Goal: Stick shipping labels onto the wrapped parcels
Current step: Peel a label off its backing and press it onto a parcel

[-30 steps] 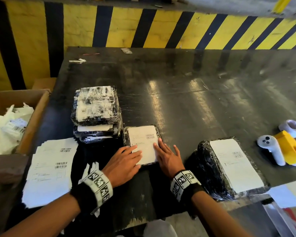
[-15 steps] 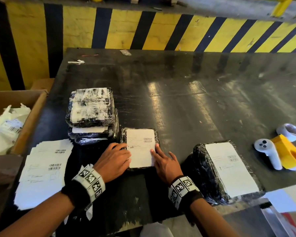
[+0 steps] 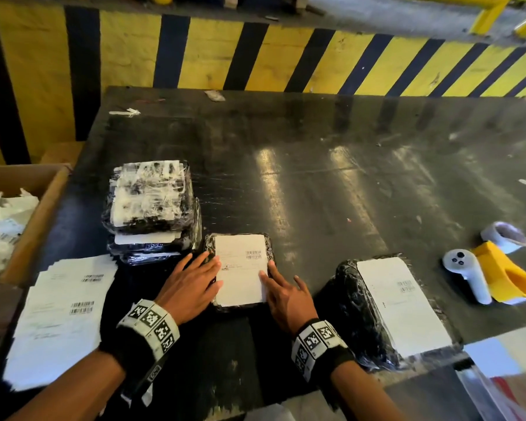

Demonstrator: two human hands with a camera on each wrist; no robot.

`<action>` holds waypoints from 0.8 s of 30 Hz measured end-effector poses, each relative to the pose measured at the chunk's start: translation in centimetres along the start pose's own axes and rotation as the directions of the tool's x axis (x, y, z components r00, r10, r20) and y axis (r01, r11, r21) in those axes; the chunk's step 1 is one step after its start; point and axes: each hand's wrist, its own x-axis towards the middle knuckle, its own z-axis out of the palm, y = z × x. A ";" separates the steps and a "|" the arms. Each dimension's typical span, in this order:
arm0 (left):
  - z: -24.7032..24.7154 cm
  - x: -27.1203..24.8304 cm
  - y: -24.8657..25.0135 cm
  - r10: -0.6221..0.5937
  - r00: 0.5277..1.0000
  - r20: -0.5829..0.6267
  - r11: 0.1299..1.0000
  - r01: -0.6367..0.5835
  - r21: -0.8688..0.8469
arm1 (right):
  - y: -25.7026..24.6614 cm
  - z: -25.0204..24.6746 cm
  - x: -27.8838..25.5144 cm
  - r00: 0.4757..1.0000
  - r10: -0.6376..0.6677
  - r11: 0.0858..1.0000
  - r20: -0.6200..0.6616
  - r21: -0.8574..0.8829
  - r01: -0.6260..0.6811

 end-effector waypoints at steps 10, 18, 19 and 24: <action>0.0 5.0 2.3 -0.101 0.993 0.067 0.995 0.101 0.013 | 0.1 0.2 0.1 1.000 0.014 1.000 -0.023 0.023 -0.014; 3.5 -0.5 1.9 -0.254 0.966 -0.050 0.942 0.235 -0.241 | -0.1 0.9 0.3 0.986 0.030 0.984 -0.164 0.178 0.000; 3.6 -0.6 2.1 -0.309 0.950 -0.049 0.908 0.280 -0.311 | -0.2 1.0 0.5 0.975 0.052 0.975 -0.215 0.222 -0.003; 4.5 -0.6 2.7 -0.469 0.883 0.001 0.794 0.423 -0.436 | -0.1 1.6 2.8 0.964 0.236 0.906 -0.127 0.386 -0.171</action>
